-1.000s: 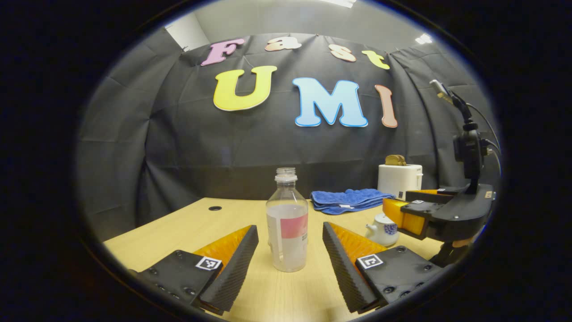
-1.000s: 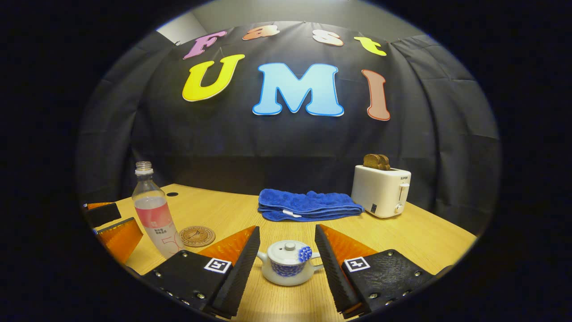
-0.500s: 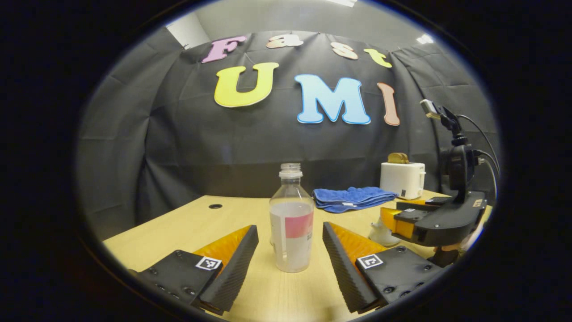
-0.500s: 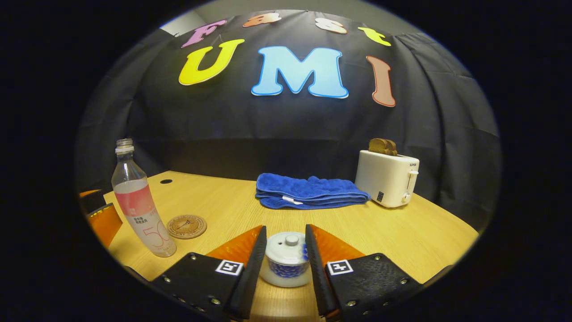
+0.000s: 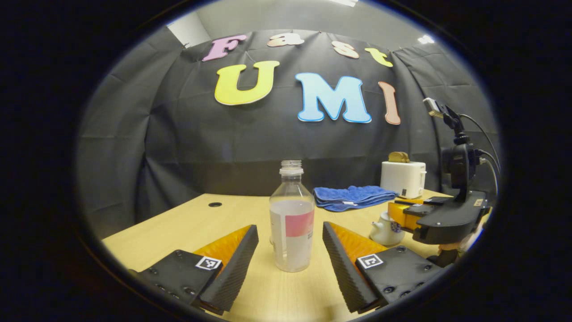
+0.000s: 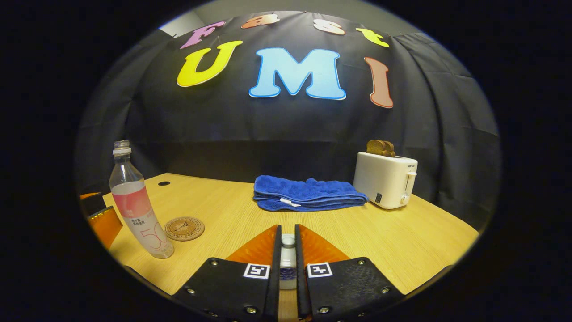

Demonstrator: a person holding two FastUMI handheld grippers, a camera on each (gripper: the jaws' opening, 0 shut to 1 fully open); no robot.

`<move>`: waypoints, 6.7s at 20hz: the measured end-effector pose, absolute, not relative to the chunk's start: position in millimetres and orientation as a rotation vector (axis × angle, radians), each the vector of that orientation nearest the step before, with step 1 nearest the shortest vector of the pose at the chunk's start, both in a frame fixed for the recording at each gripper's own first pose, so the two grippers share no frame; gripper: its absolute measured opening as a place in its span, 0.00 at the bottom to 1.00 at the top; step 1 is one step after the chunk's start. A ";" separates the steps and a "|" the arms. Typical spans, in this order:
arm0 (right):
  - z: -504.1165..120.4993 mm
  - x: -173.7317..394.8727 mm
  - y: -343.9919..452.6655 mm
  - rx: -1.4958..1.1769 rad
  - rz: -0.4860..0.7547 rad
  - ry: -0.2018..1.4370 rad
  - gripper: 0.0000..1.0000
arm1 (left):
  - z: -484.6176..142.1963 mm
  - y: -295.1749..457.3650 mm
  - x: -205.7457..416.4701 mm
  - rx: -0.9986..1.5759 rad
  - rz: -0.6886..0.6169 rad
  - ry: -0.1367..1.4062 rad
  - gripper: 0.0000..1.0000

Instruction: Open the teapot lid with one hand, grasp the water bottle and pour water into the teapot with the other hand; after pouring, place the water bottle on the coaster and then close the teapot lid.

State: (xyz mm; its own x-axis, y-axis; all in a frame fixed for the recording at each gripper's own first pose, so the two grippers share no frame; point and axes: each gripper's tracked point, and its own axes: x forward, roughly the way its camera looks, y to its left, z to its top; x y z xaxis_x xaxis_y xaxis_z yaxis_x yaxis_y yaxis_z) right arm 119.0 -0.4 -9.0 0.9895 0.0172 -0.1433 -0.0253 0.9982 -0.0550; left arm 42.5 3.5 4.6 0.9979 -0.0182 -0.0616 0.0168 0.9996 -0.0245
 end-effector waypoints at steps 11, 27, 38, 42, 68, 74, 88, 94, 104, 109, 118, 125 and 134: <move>8.4 115.5 -5.8 -0.009 0.013 0.077 0.02 | 2.8 0.9 48.4 -0.001 -0.019 0.061 1.00; 23.6 101.0 -24.8 0.025 -0.007 0.022 0.02 | -8.8 4.3 81.6 0.025 0.001 0.070 1.00; 23.5 97.6 -31.4 0.025 -0.015 0.022 0.02 | -10.4 0.7 93.8 0.081 -0.009 0.076 0.87; 25.4 95.7 -34.4 0.031 -0.023 0.018 0.02 | -7.7 2.7 97.9 0.161 -0.009 0.072 0.85; 6.5 56.8 -83.5 0.162 -0.071 0.049 0.02 | 19.9 -67.5 127.9 0.802 -0.202 0.044 0.86; 2.1 48.3 -95.7 0.166 -0.098 0.044 0.02 | 20.2 -82.1 136.4 0.963 -0.233 0.042 0.86; 3.0 42.7 -105.0 0.186 -0.116 0.029 0.02 | 17.7 -96.4 137.7 1.305 -0.300 0.034 0.87; 4.1 41.0 -110.2 0.191 -0.133 0.024 0.02 | 20.5 -106.1 149.6 1.426 -0.343 0.023 0.86; 5.4 39.2 -114.6 0.209 -0.143 0.015 0.02 | 25.0 -106.2 147.5 1.587 -0.352 -0.007 0.86; 6.2 38.3 -114.9 0.213 -0.142 0.014 0.02 | 28.7 -108.5 147.5 1.671 -0.361 -0.021 0.86; 6.7 37.4 -118.9 0.224 -0.151 0.010 0.02 | 31.1 -112.9 144.0 1.826 -0.384 -0.050 0.87; 7.1 36.9 -121.4 0.231 -0.159 0.010 0.02 | 34.0 -110.8 148.0 1.917 -0.385 -0.054 0.86; 6.6 36.6 -121.4 0.240 -0.156 0.010 0.02 | 34.6 -114.4 148.7 1.971 -0.396 -0.052 0.86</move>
